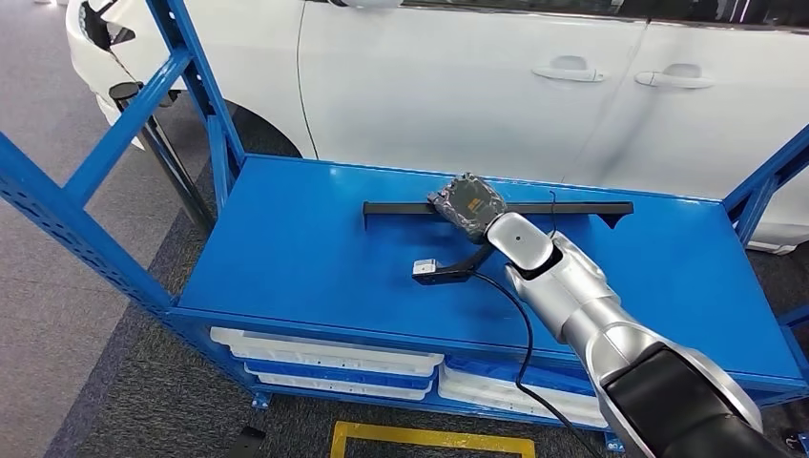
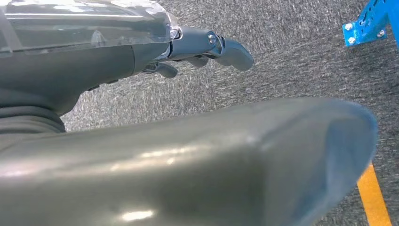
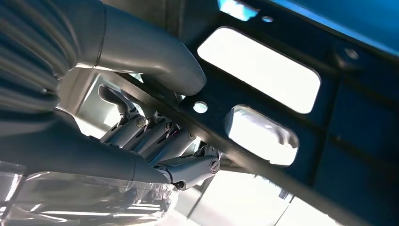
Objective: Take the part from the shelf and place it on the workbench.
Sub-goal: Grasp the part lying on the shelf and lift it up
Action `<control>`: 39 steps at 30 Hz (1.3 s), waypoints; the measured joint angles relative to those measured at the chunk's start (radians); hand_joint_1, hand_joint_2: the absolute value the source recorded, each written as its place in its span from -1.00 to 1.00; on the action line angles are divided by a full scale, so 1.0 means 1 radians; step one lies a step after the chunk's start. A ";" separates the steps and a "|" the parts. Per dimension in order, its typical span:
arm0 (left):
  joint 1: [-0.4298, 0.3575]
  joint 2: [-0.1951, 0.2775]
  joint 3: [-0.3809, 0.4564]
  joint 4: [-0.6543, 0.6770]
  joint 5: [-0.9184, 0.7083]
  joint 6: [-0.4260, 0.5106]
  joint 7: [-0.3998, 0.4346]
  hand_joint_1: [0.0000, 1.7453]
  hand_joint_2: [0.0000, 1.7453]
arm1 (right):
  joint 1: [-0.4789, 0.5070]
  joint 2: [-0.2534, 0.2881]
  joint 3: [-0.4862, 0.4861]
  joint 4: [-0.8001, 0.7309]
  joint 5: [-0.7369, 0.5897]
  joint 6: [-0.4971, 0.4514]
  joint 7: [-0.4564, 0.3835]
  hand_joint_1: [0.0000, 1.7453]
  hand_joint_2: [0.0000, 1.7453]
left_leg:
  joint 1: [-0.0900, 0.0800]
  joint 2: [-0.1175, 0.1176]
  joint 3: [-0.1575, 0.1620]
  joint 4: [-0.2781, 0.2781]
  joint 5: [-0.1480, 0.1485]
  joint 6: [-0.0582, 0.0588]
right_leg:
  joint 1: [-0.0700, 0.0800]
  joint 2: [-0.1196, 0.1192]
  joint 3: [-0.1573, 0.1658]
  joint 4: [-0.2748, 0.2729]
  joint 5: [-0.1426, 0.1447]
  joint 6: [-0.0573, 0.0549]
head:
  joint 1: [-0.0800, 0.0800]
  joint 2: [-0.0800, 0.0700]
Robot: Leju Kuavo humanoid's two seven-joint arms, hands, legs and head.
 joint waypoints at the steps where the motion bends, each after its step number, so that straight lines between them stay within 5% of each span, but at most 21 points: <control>1: 0.000 0.000 0.000 0.000 -0.001 0.000 0.000 -1.00 -1.00 | 0.009 0.000 -0.010 -0.013 -0.049 0.003 -0.028 1.00 1.00 | 0.000 0.000 0.000 0.001 0.000 0.000 | 0.000 0.000 -0.026 0.053 -0.015 0.001 | 0.000 0.000; 3: 0.000 0.000 0.000 0.000 -0.003 0.000 0.000 -1.00 -1.00 | 0.026 -0.003 -0.033 -0.060 -0.148 0.018 -0.073 1.00 1.00 | 0.000 -0.001 0.000 0.003 -0.001 0.000 | -0.001 0.000 -0.031 0.056 0.012 0.000 | 0.000 0.000; 5: 0.000 0.000 -0.001 0.000 -0.005 0.000 0.000 -1.00 -1.00 | 0.032 -0.007 -0.056 -0.132 -0.234 0.046 -0.098 1.00 1.00 | -0.001 -0.002 0.000 0.005 -0.003 -0.002 | -0.001 0.000 0.025 -0.073 0.085 -0.008 | 0.000 0.000; 7: -0.001 0.000 -0.002 0.000 -0.007 0.000 0.000 -1.00 -1.00 | 0.030 -0.012 -0.079 -0.212 -0.318 0.088 -0.115 1.00 1.00 | -0.005 -0.001 -0.004 0.008 -0.005 -0.009 | 0.004 0.000 0.073 -0.184 0.124 -0.017 | 0.000 0.000; 11: -0.002 0.000 -0.004 0.000 -0.008 0.000 -0.001 -1.00 -1.00 | 0.038 -0.018 -0.113 -0.359 -0.501 0.207 -0.155 1.00 1.00 | -0.006 -0.001 -0.011 0.012 -0.010 -0.028 | 0.005 0.000 0.083 -0.218 0.128 -0.033 | 0.000 0.000; 13: -0.003 0.000 -0.005 0.000 -0.007 0.000 -0.002 -1.00 -1.00 | 0.032 -0.022 -0.124 -0.421 -0.589 0.258 -0.172 1.00 1.00 | -0.005 0.000 -0.035 0.072 -0.049 -0.038 | -0.001 -0.002 0.087 -0.223 0.131 -0.043 | 0.000 0.000; 15: -0.003 0.000 -0.005 0.000 -0.006 0.001 -0.002 -1.00 -1.00 | 0.026 -0.023 -0.128 -0.458 -0.627 0.278 -0.177 1.00 1.00 | -0.001 0.000 -0.093 0.204 -0.113 -0.046 | -0.001 -0.002 0.088 -0.224 0.130 -0.050 | 0.000 0.000; 17: -0.003 0.000 -0.005 0.000 -0.005 0.001 -0.002 -1.00 -1.00 | 0.030 -0.023 -0.129 -0.479 -0.636 0.283 -0.178 1.00 1.00 | 0.001 0.000 -0.137 0.296 -0.137 -0.051 | -0.001 -0.002 0.089 -0.223 0.129 -0.050 | 0.000 0.000; 19: -0.003 0.000 -0.006 0.000 -0.004 0.001 -0.002 -1.00 -1.00 | 0.033 -0.024 -0.129 -0.493 -0.638 0.283 -0.179 1.00 1.00 | 0.002 0.000 -0.113 0.241 -0.089 -0.051 | -0.001 -0.001 0.090 -0.220 0.128 -0.048 | 0.000 0.000; 21: -0.004 0.000 -0.006 0.000 -0.004 0.001 -0.002 -1.00 -1.00 | 0.032 -0.026 -0.130 -0.508 -0.639 0.282 -0.180 1.00 1.00 | 0.002 0.001 -0.046 0.100 -0.027 -0.047 | 0.001 0.000 0.089 -0.213 0.123 -0.041 | 0.000 0.000; 23: -0.005 0.000 -0.006 0.000 -0.003 0.001 -0.003 -1.00 -1.00 | 0.032 -0.027 -0.132 -0.517 -0.647 0.283 -0.183 1.00 1.00 | 0.000 0.000 -0.010 0.023 -0.009 -0.037 | 0.004 0.001 0.084 -0.207 0.121 -0.031 | 0.000 0.000; 27: -0.005 0.000 -0.006 0.000 -0.002 0.002 -0.003 -1.00 -1.00 | 0.024 -0.030 -0.132 -0.532 -0.712 0.301 -0.196 1.00 1.00 | 0.001 -0.002 -0.010 0.013 -0.006 -0.013 | 0.002 -0.001 0.074 -0.190 0.107 -0.011 | 0.000 0.000; 31: -0.010 -0.001 -0.006 0.000 0.001 0.004 -0.003 -1.00 -1.00 | -0.014 -0.031 -0.130 -0.544 -0.790 0.337 -0.188 1.00 1.00 | 0.002 0.000 -0.010 0.009 -0.002 -0.002 | 0.000 -0.001 -0.028 0.041 -0.009 0.001 | 0.000 0.000; 33: -0.009 -0.001 -0.006 0.000 0.002 0.005 -0.003 -1.00 -1.00 | -0.033 -0.033 -0.129 -0.549 -0.835 0.358 -0.188 1.00 1.00 | 0.001 -0.001 -0.009 0.010 -0.003 -0.001 | -0.001 -0.002 -0.048 0.085 -0.007 0.000 | 0.000 0.000; 36: -0.009 -0.001 -0.006 0.000 0.002 0.006 -0.004 -1.00 -1.00 | -0.061 -0.039 -0.131 -0.571 -0.898 0.382 -0.192 1.00 1.00 | -0.001 -0.005 -0.005 0.010 -0.005 -0.005 | 0.003 -0.001 0.040 -0.100 0.094 -0.012 | 0.000 0.000; 39: -0.010 -0.003 -0.006 0.000 0.002 0.005 -0.004 -1.00 -1.00 | -0.078 -0.046 -0.135 -0.595 -0.967 0.417 -0.201 1.00 1.00 | -0.005 -0.004 -0.008 0.011 -0.006 -0.015 | 0.011 0.000 0.086 -0.207 0.119 -0.024 | 0.000 0.000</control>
